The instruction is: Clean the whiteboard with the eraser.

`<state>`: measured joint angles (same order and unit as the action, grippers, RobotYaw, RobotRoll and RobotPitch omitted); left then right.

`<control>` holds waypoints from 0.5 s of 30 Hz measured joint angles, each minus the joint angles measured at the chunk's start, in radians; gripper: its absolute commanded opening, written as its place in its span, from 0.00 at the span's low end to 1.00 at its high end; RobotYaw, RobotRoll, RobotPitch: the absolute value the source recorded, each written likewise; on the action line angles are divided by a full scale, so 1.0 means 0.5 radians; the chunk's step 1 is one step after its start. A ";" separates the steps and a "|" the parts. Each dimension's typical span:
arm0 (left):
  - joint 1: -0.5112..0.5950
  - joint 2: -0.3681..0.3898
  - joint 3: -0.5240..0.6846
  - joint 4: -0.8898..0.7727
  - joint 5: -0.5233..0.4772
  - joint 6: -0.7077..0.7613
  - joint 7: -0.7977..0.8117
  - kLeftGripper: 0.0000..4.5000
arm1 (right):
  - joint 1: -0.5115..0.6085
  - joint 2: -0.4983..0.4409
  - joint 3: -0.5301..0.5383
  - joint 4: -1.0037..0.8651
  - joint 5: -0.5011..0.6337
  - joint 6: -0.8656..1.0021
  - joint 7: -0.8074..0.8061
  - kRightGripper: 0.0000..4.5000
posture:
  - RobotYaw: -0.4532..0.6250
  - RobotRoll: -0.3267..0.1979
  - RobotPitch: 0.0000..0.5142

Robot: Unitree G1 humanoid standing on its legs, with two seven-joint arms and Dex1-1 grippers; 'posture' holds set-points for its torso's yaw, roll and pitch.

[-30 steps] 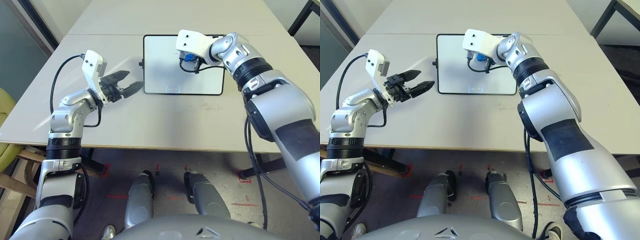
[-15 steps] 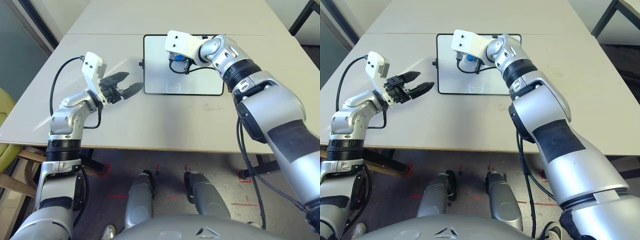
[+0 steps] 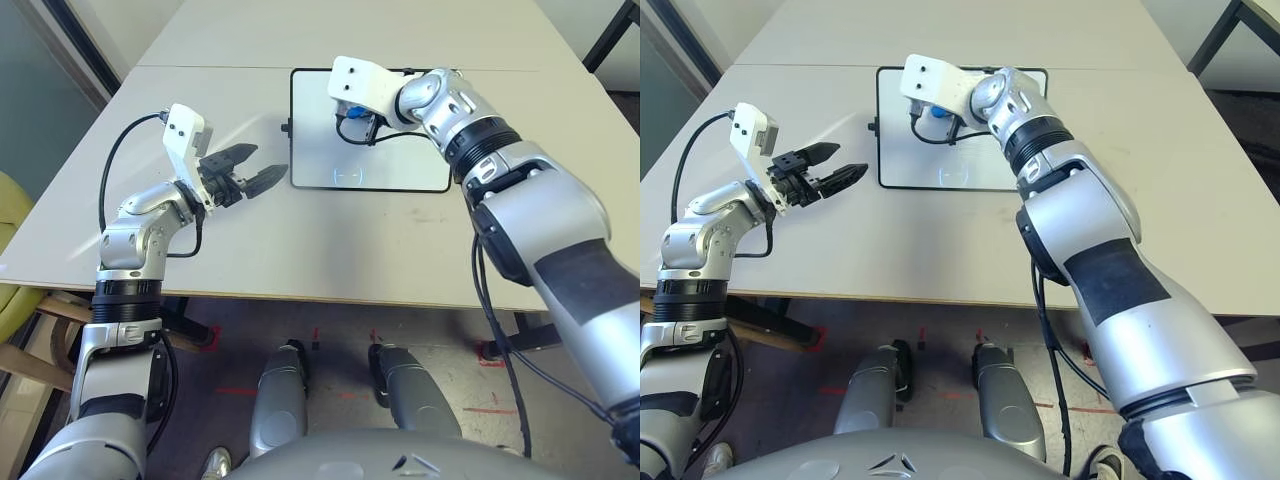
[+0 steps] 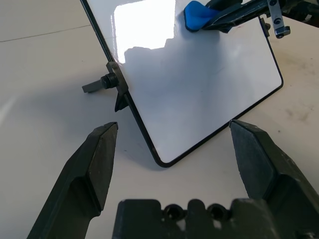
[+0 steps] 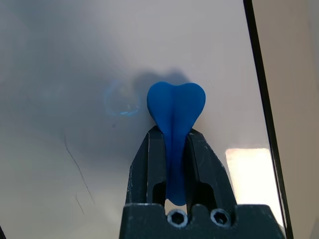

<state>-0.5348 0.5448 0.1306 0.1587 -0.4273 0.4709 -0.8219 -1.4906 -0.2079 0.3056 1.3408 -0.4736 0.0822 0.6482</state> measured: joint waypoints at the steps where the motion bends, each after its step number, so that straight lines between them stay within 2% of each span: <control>1: -0.002 -0.004 0.000 0.000 0.000 0.000 -0.001 1.00 | 0.000 -0.020 0.004 0.000 -0.005 0.000 0.011 0.06 | 0.34 0.62 0.29; 15: -0.020 -0.025 -0.007 0.035 0.001 -0.021 -0.012 1.00 | 0.051 -0.188 0.092 -0.013 -0.043 -0.036 0.080 0.06 | 0.32 0.62 0.30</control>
<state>-0.5450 0.5325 0.1269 0.1761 -0.4267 0.4603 -0.8278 -1.4649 -0.3020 0.3514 1.3341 -0.4950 0.0640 0.6881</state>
